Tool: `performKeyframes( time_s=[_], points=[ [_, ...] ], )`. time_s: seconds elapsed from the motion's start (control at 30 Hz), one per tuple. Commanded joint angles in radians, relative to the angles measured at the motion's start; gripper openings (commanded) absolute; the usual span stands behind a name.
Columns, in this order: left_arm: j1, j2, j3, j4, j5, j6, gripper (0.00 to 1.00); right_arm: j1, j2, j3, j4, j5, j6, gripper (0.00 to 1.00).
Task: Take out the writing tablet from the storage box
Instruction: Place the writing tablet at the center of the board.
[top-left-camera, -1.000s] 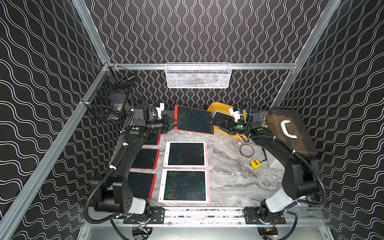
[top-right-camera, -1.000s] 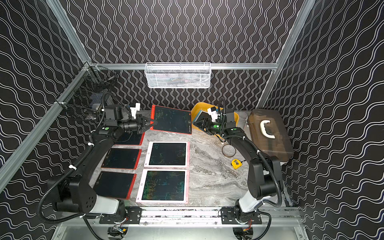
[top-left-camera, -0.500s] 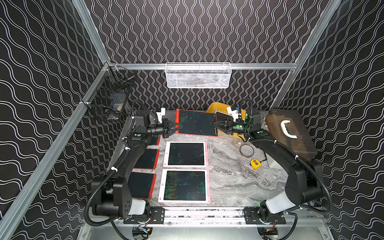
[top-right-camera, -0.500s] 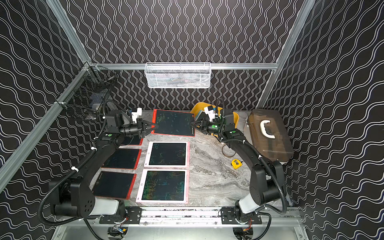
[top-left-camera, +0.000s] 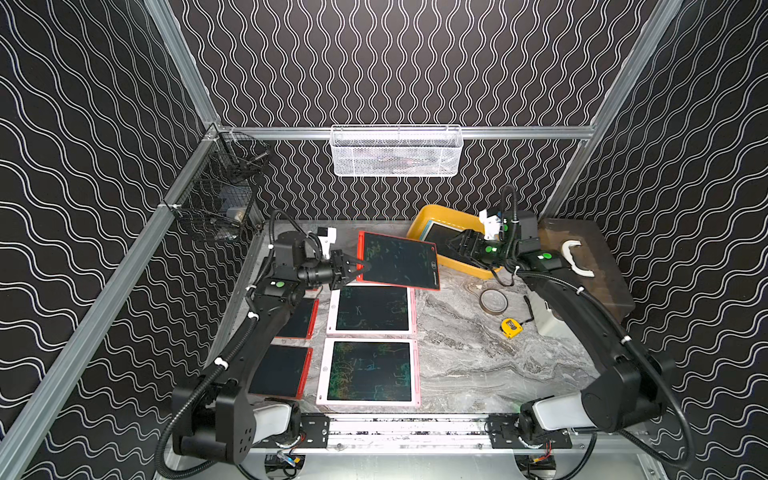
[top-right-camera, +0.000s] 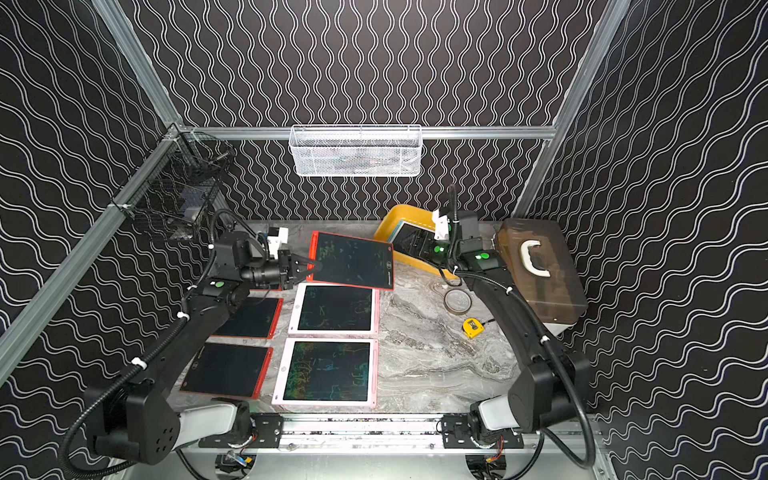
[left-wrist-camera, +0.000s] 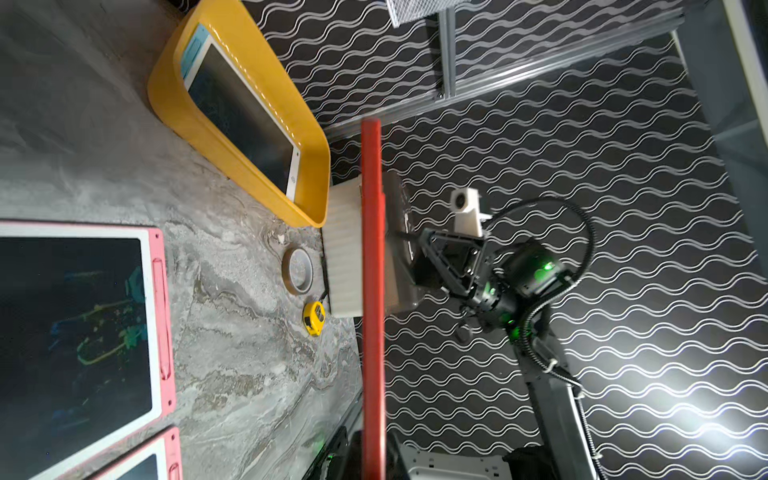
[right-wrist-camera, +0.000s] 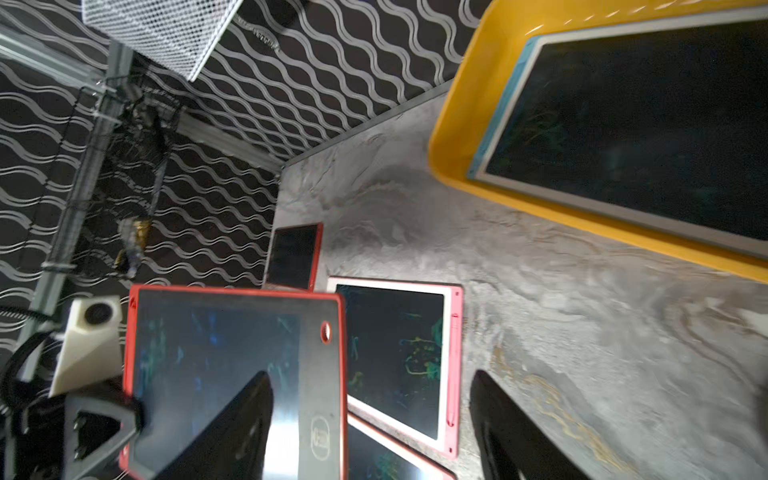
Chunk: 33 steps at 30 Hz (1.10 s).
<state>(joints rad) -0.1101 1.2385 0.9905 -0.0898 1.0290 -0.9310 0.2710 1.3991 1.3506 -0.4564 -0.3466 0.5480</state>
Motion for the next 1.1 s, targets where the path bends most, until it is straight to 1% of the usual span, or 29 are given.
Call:
performKeyframes(
  time_s=[0.0,0.07,0.13,0.27,0.37,0.5,0.63,0.73,0.87,0.97,1.07],
  points=[
    [-0.058,-0.056,-0.033,-0.065,-0.092,0.049,0.00,0.002,-0.076,0.021,-0.149,0.185,-0.027,0.81],
    [-0.099,-0.094,-0.070,-0.064,-0.135,0.037,0.00,0.001,-0.131,0.022,-0.195,0.234,-0.027,0.83],
    [-0.145,-0.128,-0.107,-0.083,-0.187,0.032,0.00,0.002,-0.191,0.021,-0.242,0.265,-0.020,0.89],
    [-0.258,-0.174,-0.176,-0.079,-0.292,-0.006,0.00,0.002,-0.291,0.009,-0.312,0.291,-0.002,0.95],
    [-0.365,-0.179,-0.217,-0.057,-0.385,-0.040,0.00,0.002,-0.339,-0.005,-0.343,0.287,0.008,1.00],
    [-0.518,-0.150,-0.258,0.016,-0.537,-0.093,0.00,0.002,-0.379,-0.033,-0.351,0.243,0.020,1.00],
    [-0.629,-0.087,-0.271,0.121,-0.649,-0.147,0.00,0.002,-0.420,-0.048,-0.383,0.205,0.012,1.00],
    [-0.692,-0.024,-0.243,0.142,-0.708,-0.148,0.00,0.002,-0.453,-0.045,-0.423,0.168,0.002,1.00],
    [-0.742,0.025,-0.231,0.175,-0.780,-0.178,0.00,0.003,-0.486,-0.010,-0.522,0.111,-0.005,1.00],
    [-0.780,0.052,-0.217,0.144,-0.846,-0.178,0.00,0.013,-0.527,-0.016,-0.557,0.133,-0.008,1.00],
    [-0.837,0.082,-0.219,0.163,-0.899,-0.204,0.00,0.031,-0.549,-0.024,-0.569,0.169,-0.014,1.00]
  ],
)
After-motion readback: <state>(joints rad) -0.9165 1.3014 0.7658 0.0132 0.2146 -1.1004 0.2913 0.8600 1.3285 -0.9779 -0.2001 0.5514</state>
